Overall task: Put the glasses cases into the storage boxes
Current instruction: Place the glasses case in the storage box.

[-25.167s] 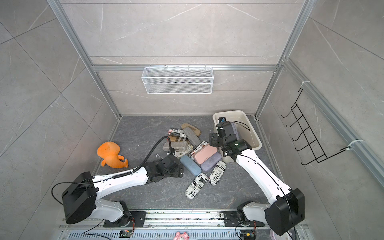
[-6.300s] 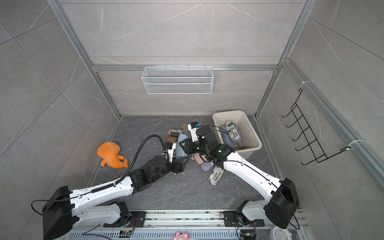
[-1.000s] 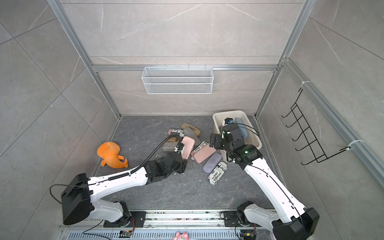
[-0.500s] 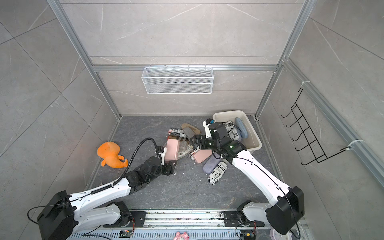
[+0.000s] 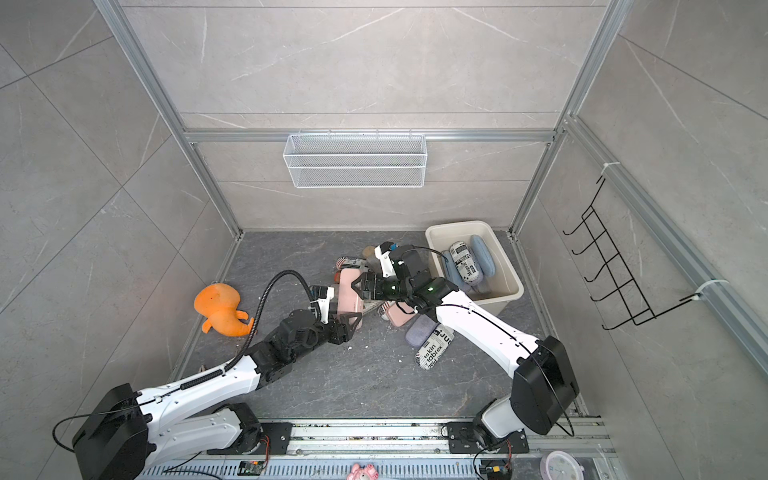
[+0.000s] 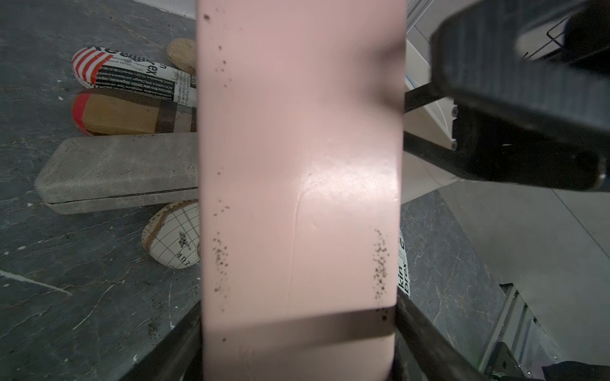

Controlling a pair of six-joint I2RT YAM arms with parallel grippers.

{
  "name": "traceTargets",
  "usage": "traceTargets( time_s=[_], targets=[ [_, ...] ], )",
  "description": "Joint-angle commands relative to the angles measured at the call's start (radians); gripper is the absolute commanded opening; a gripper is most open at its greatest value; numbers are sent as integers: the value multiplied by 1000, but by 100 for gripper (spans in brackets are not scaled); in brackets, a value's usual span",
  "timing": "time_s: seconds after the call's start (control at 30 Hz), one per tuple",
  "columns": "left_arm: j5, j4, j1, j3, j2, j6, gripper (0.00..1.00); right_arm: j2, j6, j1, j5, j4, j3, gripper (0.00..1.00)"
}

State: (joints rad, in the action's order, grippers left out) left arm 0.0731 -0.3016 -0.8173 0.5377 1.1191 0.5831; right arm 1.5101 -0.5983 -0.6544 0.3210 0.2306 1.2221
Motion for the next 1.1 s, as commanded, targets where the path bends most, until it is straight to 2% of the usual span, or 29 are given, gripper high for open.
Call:
traceTargets(
  time_s=[0.0,0.2,0.4,0.47,0.53,0.6,0.8,0.97,1.07],
  targets=[
    [-33,-123,4,48,-5,18,59,14,-24,-10,16,-43,24,73],
    [-30,-111,7,62,1,10,59,41,-43,-21,46,-70,34,42],
    [-32,-112,7,65,5,2,60,58,-33,-22,44,-42,65,26],
    [-27,-102,8,65,2,-3,72,56,-28,-22,30,-30,73,24],
    [-7,-84,7,59,-10,-2,89,54,-16,-23,11,-7,94,21],
    [13,-73,7,42,-32,1,98,49,-1,-22,-28,26,124,20],
    [65,46,8,12,-166,-5,100,56,83,20,-139,168,293,18],
    [201,191,7,-29,-279,24,99,46,216,179,-281,389,467,17],
    [243,261,8,-51,-338,47,99,28,301,281,-460,484,508,17]
  ],
)
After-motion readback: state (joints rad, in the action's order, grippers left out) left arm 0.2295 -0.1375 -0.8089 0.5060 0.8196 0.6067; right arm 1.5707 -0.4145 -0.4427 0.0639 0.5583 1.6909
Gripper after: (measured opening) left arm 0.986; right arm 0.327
